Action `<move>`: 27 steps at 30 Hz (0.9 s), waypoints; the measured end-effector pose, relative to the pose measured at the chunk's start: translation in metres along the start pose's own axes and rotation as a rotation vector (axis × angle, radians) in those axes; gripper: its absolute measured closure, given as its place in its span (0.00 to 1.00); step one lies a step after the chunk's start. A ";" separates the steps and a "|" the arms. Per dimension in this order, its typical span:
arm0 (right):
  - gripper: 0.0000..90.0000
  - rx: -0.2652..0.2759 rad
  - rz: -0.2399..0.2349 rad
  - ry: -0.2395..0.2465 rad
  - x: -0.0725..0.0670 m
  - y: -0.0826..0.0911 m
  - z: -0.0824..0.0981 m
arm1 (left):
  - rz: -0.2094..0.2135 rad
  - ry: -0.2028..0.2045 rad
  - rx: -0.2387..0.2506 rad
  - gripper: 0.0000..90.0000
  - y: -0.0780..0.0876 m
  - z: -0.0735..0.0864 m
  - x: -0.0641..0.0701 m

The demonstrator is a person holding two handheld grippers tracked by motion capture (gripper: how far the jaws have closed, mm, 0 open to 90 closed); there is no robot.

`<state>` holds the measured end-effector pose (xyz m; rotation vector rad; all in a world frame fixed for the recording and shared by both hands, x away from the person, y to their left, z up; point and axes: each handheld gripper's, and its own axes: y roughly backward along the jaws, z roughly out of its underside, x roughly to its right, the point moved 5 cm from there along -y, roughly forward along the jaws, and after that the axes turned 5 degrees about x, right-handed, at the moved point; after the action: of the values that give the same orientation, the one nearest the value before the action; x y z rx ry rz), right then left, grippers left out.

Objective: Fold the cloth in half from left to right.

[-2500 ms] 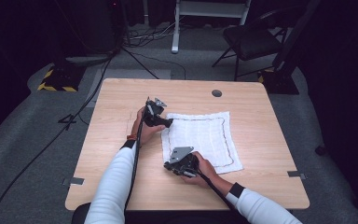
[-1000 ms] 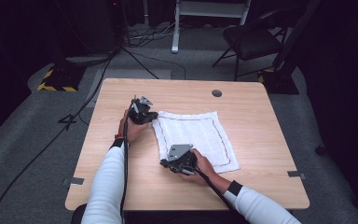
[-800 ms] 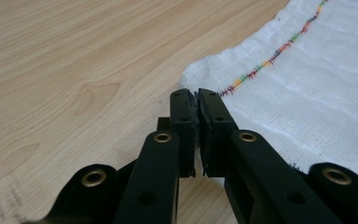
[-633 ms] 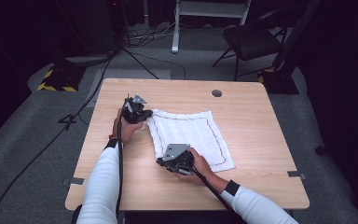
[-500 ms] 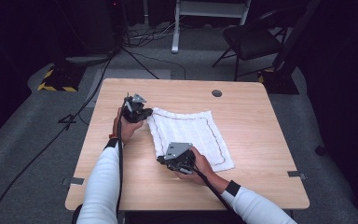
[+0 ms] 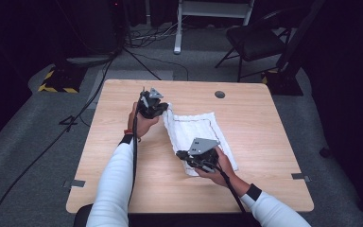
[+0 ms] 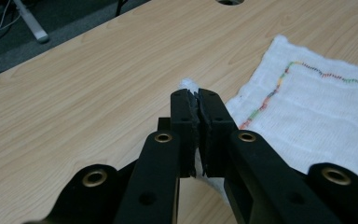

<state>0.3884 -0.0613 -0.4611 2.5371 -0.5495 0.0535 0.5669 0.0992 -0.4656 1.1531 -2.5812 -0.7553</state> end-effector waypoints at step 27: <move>0.97 -0.030 0.152 -0.087 0.042 0.087 0.053 | 0.082 -0.068 -0.009 0.95 -0.062 -0.044 0.064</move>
<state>0.3885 -0.1712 -0.4566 2.4732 -0.7708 -0.0105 0.5805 0.0010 -0.4620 1.0287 -2.6591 -0.8007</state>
